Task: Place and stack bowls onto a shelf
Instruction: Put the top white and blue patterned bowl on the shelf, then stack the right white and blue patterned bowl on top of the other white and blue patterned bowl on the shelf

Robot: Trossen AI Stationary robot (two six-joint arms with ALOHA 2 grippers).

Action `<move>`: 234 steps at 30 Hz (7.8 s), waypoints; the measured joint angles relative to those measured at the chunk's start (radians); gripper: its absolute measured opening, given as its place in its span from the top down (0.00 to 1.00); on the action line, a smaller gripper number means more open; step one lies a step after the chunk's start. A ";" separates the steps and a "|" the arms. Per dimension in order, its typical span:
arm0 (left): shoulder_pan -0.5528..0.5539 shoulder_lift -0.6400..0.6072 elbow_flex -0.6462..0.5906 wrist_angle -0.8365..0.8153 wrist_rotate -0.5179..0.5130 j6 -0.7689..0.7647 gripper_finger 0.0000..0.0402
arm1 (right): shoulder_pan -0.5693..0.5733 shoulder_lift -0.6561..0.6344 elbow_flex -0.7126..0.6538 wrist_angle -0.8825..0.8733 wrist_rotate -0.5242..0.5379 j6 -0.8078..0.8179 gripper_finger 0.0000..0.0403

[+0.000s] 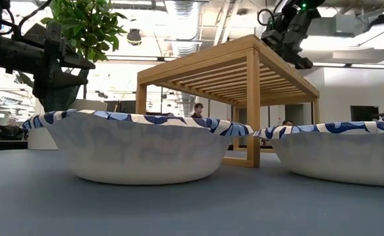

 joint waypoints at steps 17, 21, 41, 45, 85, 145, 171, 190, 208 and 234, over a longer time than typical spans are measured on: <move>0.000 0.000 0.000 0.000 0.000 0.000 0.37 | 0.003 -0.016 0.034 -0.036 0.035 -0.060 0.44; 0.000 0.000 0.000 0.000 0.000 0.001 0.37 | 0.003 -0.057 0.082 -0.109 0.049 -0.047 0.44; 0.000 0.000 0.000 0.000 0.000 0.002 0.37 | 0.509 -0.331 0.069 -0.284 0.342 0.345 0.44; 0.000 0.000 0.000 0.000 0.000 0.002 0.37 | 0.676 -0.337 0.015 -0.288 0.397 0.456 0.44; 0.000 0.000 0.000 0.000 0.000 0.001 0.37 | 1.462 0.046 -0.289 -0.112 0.204 0.971 0.44; 0.000 0.000 0.000 0.000 0.000 0.001 0.37 | 1.484 0.066 -0.671 0.222 0.077 0.989 0.56; 0.000 0.000 0.000 0.000 0.000 0.001 0.37 | 1.484 -0.079 -0.670 0.148 0.194 1.120 0.94; 0.000 0.000 0.000 0.000 0.000 0.001 0.37 | 1.484 -0.411 -0.605 0.163 0.412 1.136 0.94; 0.000 0.000 0.000 0.000 0.000 0.008 0.37 | 1.536 -0.623 -0.214 0.216 0.652 0.779 0.94; 0.000 0.000 0.000 -0.002 -0.026 0.010 0.37 | 1.103 -0.360 0.005 0.208 1.040 -0.607 0.94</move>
